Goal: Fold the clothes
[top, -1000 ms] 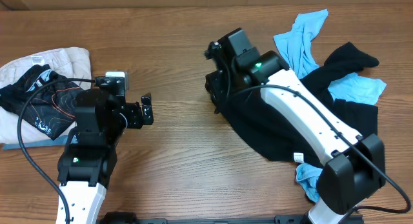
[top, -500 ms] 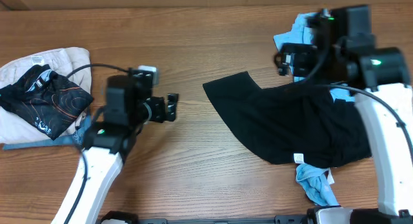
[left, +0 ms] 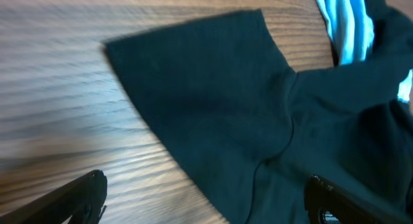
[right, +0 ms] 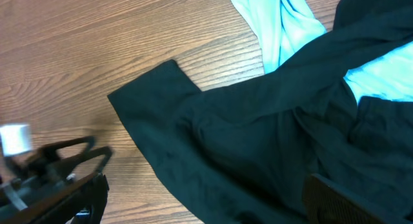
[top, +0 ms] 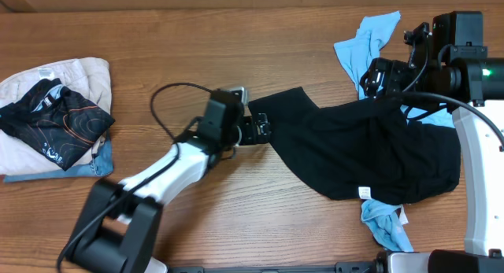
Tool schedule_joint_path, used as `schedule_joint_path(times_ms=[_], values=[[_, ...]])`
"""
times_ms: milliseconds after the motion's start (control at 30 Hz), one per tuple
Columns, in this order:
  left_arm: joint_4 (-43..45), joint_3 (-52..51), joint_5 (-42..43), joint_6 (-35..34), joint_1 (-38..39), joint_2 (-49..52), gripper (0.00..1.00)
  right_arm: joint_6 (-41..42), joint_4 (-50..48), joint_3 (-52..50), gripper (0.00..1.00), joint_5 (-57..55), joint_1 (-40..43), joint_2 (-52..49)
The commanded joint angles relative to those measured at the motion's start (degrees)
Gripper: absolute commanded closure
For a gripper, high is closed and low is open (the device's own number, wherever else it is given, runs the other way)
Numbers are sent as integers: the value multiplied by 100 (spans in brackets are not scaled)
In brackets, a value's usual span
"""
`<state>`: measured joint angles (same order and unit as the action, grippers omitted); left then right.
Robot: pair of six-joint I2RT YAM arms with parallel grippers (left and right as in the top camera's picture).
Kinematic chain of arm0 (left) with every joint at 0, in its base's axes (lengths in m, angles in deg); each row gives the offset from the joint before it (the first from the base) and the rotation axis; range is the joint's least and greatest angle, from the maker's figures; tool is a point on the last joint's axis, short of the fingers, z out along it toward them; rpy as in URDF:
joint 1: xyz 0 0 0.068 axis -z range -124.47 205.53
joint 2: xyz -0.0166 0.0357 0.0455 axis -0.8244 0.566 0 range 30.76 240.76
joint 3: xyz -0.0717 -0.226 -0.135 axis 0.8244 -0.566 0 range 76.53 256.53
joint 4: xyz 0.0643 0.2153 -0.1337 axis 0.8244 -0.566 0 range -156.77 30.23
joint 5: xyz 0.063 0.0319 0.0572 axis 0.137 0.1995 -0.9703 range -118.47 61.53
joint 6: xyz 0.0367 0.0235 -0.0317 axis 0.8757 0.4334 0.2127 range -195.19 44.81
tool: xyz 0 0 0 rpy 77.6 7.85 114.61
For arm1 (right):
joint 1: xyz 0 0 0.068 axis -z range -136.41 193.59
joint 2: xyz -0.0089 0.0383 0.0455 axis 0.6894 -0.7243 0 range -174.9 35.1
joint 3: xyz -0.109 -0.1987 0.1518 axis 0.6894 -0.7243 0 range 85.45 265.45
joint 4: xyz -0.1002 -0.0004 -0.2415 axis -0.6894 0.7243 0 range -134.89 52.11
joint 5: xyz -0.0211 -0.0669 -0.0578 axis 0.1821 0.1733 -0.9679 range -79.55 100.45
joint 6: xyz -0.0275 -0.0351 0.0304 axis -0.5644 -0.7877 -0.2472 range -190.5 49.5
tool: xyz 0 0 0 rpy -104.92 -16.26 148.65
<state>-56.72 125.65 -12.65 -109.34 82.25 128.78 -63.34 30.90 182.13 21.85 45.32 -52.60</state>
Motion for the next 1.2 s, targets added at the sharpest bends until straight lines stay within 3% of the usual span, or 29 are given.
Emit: schedule_joint_path(times_ms=[0, 367, 633, 733, 767, 800, 833, 1000, 1167], values=[[343, 116, 66, -802, 155, 466, 0, 13, -17, 79, 0, -17, -7, 15], [455, 905, 59, -1123, 603, 1604, 0, 11, 59, 79, 0, -109, -4, 15], [450, 1056, 72, -1128, 686, 1725, 0, 13, 111, 79, 0, -214, -4, 15], [448, 1058, 83, -1128, 656, 1725, 31, 13, 105, 79, 0, -238, -4, 15], [450, 1058, 81, -1088, 621, 1725, 68, 13, 107, 79, 0, -238, -4, 15], [452, 1058, 76, -1060, 599, 1720, 86, 13, 107, 79, 0, -238, -4, 15], [450, 1058, 76, -1060, 575, 1714, 96, 13, 107, 79, 0, -240, -4, 15], [442, 1069, 313, -562, 455, 1473, 96, 17, 109, 79, 0, -385, -4, 15], [131, 1163, 249, 299, 269, 435, 96, 39, 111, 79, 0, -715, -4, 15]])
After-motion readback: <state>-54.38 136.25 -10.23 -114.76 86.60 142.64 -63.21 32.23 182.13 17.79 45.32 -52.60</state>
